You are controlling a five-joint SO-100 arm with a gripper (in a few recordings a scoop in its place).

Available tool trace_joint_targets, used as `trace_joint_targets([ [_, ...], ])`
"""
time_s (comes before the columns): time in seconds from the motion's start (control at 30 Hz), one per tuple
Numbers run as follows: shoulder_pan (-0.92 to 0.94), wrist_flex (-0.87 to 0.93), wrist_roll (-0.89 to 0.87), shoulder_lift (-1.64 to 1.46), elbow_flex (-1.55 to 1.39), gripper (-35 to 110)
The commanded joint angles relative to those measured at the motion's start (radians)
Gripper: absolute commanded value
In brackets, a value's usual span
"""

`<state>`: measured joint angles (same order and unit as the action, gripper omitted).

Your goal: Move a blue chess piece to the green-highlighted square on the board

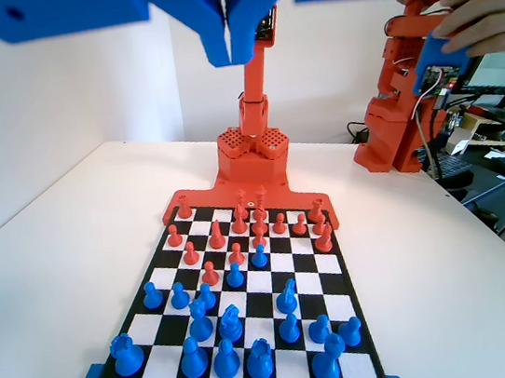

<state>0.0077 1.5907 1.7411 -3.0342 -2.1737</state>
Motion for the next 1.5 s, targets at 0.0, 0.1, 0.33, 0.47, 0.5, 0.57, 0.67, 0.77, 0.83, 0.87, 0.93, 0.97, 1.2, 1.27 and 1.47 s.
trace_joint_targets([
  [0.0,0.0,-0.018,-0.025,0.005,0.032,1],
  [0.1,-0.017,-0.006,-0.06,0.052,0.098,1],
  [0.33,-0.064,0.069,-0.196,0.209,0.305,1],
  [0.47,-0.084,0.071,-0.336,0.342,0.399,1],
  [0.5,-0.086,0.069,-0.368,0.377,0.419,1],
  [0.57,-0.086,0.057,-0.434,0.434,0.448,1],
  [0.67,-0.086,0.034,-0.548,0.515,0.479,1],
  [0.77,-0.097,0.015,-0.657,0.597,0.494,1],
  [0.83,-0.103,0.014,-0.721,0.649,0.5,2],
  [0.87,-0.107,0.014,-0.752,0.676,0.499,2],
  [0.93,-0.12,0.012,-0.81,0.73,0.488,2],
  [0.97,-0.127,0.014,-0.838,0.764,0.483,2],
  [1.2,-0.147,-0.044,-1.012,0.931,0.39,4],
  [1.27,-0.147,-0.075,-1.039,0.977,0.353,4],
  [1.47,-0.15,-0.152,-1.083,1.081,0.27,5],
])
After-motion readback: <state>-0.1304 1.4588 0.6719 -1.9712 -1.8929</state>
